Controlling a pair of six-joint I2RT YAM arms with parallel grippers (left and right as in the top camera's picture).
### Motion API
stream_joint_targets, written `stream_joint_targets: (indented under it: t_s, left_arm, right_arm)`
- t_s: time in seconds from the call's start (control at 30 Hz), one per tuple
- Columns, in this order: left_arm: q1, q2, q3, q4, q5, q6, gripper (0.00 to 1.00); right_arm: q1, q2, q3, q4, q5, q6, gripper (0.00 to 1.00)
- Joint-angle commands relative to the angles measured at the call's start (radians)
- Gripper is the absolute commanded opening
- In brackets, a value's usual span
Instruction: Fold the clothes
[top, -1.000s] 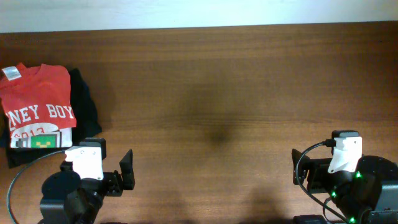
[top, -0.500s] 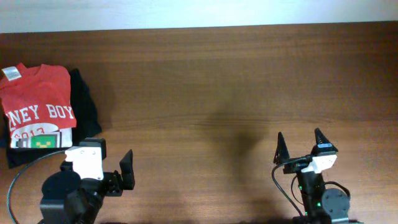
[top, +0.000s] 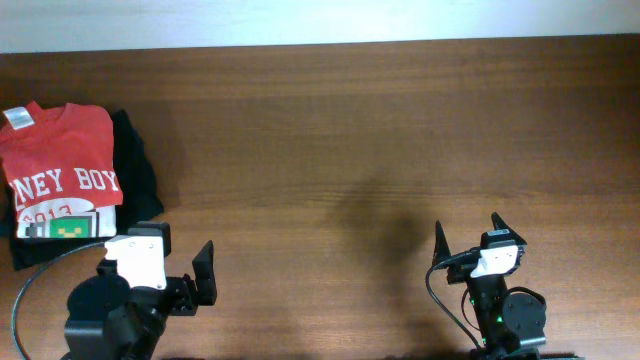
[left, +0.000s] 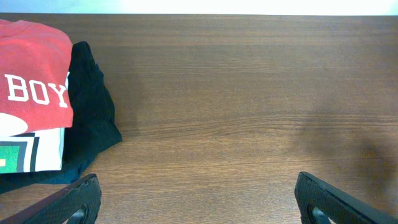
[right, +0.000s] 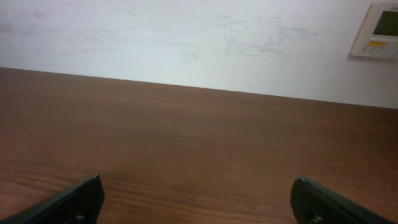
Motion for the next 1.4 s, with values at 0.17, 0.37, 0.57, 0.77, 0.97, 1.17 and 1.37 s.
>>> stream_joint_targets:
  t_s: [0.17,0.37,0.57,0.77,0.97,1.17,1.37]
  left_arm:
    - [0.01,-0.029,-0.014,0.0,-0.011,-0.004,0.99]
    - [0.056,-0.404,-0.578,0.407,-0.074,-0.003,0.99]
    - [0.055,-0.494,-0.916,0.997,-0.089,0.006,0.99]
    - [0.053,-0.494,-0.916,0.902,-0.051,0.05,0.99]
    - [0.053,-0.494,-0.916,0.902,-0.051,0.05,0.99]
    - [0.053,-0.494,-0.916,0.902,-0.051,0.05,0.99]
    - [0.053,-0.494,-0.916,0.902,-0.051,0.05,0.99]
  right_arm:
    - [0.009,-0.01,-0.005,-0.008,0.009,-0.006,0.99]
    - [0.009,-0.01,-0.005,-0.008,0.009,-0.006,0.99]
    - [0.009,-0.01,-0.005,-0.008,0.009,-0.006,0.99]
    - [0.009,-0.01,-0.005,-0.008,0.009,-0.006,0.99]
    - [0.009,-0.01,-0.005,-0.008,0.009,-0.006,0.99]
    - [0.009,-0.01,-0.005,-0.008,0.009,-0.006,0.99]
    - [-0.051,-0.01,-0.005,-0.008,0.009,-0.006,0.99]
